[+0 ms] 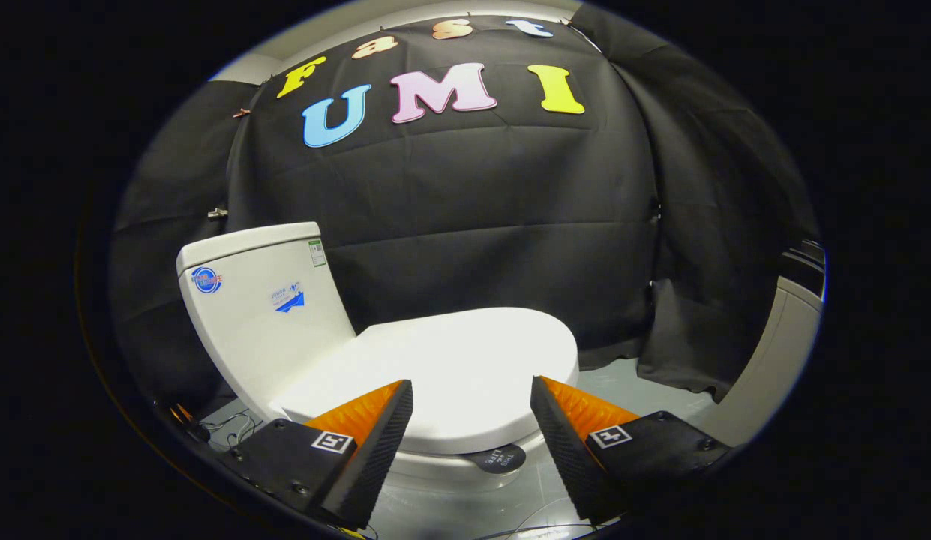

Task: Open the toilet lid.

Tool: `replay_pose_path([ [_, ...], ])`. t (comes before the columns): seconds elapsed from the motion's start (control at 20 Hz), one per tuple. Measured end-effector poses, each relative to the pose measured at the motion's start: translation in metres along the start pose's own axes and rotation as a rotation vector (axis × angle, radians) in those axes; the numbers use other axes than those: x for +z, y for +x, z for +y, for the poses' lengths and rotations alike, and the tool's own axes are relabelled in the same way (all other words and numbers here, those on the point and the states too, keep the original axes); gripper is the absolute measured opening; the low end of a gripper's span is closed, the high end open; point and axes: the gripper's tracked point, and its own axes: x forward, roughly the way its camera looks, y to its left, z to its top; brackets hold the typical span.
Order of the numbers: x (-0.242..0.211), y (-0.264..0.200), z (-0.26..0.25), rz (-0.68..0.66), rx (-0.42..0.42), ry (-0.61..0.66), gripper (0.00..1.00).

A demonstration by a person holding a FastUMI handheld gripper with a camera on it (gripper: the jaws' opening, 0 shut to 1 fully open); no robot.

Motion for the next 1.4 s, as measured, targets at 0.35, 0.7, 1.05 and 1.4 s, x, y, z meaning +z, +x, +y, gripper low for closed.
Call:
replay_pose_path([
  [0.35, -0.001, -0.002, 0.001, 0.002, 0.010, 0.000, 0.98],
  [0.7, -0.003, -0.002, -0.001, 0.006, 0.011, -0.003, 0.98],
  [1.05, -0.022, 0.003, -0.015, 0.054, -0.011, -0.002, 0.98],
  [1.4, -0.058, 0.009, -0.042, 0.170, -0.050, 0.112, 0.98],
])
